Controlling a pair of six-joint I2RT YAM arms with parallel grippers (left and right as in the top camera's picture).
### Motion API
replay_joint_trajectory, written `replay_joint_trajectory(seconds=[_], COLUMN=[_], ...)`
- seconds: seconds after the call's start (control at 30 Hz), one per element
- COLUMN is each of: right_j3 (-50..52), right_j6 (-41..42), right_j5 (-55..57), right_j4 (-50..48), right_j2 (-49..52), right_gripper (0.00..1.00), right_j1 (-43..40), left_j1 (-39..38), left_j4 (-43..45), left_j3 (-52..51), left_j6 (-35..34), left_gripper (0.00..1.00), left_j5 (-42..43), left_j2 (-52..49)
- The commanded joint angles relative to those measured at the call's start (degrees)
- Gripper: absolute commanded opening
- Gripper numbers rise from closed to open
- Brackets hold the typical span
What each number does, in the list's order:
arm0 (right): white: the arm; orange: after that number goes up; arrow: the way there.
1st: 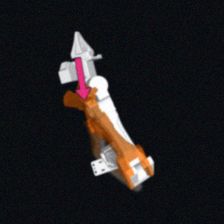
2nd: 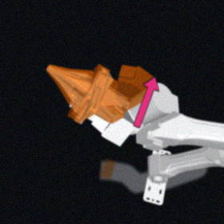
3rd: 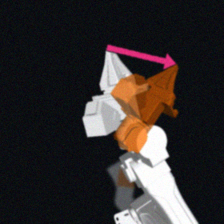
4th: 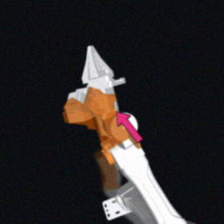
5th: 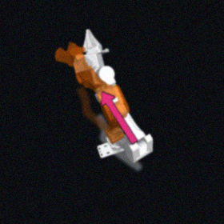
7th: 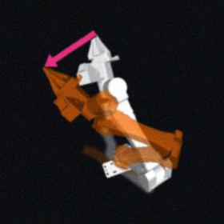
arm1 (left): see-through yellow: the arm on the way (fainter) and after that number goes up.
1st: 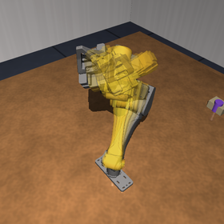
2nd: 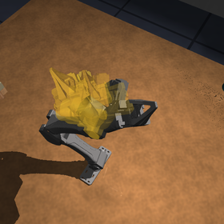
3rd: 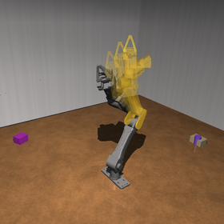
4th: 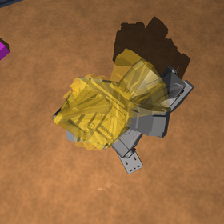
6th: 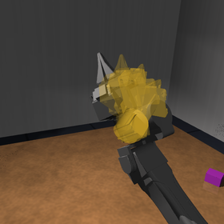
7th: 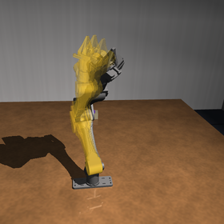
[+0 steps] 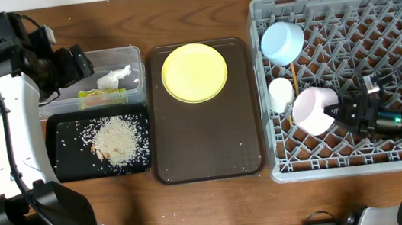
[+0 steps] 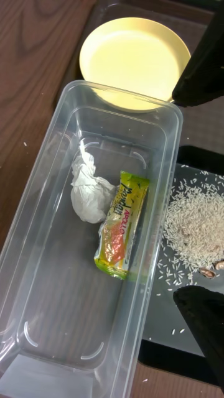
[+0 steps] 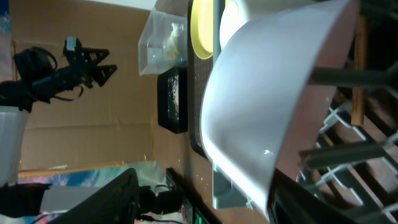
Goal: Sort waste into correct bins and load items into the dishwasher rack
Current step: 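Carry the pink bowl right and set it into the dish rack, then move the right gripper back over the yellow plate on the tray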
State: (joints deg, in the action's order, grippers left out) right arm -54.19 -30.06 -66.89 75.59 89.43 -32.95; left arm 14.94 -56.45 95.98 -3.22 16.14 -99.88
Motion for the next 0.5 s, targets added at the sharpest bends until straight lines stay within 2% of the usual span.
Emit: replay_joint_trajectory(seconds=[0.0, 0.3, 0.47], right_j3=[-0.66, -9.05, -14.82], right_j6=[-0.17, 8.04, 13.66], right_j5=[0.96, 9.99, 14.49], right_j4=[0.68, 2.40, 1.92], right_j2=[0.42, 0.02, 0.02], right_gripper=[0.64, 0.76, 0.78], right_j1=[-2.36, -5.11, -4.61], left_j1=[0.15, 0.15, 0.15], left_j4=[-0.07, -0.07, -0.07], left_j3=[0.90, 0.90, 0.90], left_j6=[-0.52, -0.52, -0.52], left_gripper=[0.95, 0.95, 0.95], left_j5=[-0.37, -0.37, -0.37], left_j2=[-0.07, -0.07, -0.07])
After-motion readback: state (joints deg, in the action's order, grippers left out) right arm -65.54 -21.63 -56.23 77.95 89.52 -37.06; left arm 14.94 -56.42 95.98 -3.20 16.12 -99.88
